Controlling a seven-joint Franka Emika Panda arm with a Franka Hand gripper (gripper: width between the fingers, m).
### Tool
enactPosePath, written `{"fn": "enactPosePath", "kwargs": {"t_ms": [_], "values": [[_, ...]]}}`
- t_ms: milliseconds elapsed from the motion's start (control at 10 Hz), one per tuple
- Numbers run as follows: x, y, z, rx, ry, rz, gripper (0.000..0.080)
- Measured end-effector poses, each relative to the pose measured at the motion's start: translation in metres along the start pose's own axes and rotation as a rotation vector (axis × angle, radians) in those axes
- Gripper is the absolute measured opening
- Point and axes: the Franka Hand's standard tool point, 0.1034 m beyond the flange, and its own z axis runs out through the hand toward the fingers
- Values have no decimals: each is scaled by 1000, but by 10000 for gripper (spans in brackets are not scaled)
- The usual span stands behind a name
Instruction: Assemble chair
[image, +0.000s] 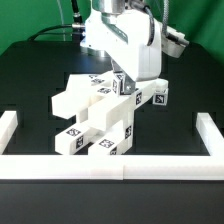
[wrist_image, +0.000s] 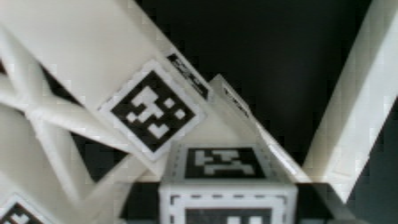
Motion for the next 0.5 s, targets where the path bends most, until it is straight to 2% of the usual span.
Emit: {"fn": "enactPosePath", "kwargs": {"t_ms": [300,400,500], "values": [[0,1,0,-5,-4,-53,288],[-1,2,0,-28,-13,-78,499],[-1,-1,-1,-31,-14,-147,499]]}}
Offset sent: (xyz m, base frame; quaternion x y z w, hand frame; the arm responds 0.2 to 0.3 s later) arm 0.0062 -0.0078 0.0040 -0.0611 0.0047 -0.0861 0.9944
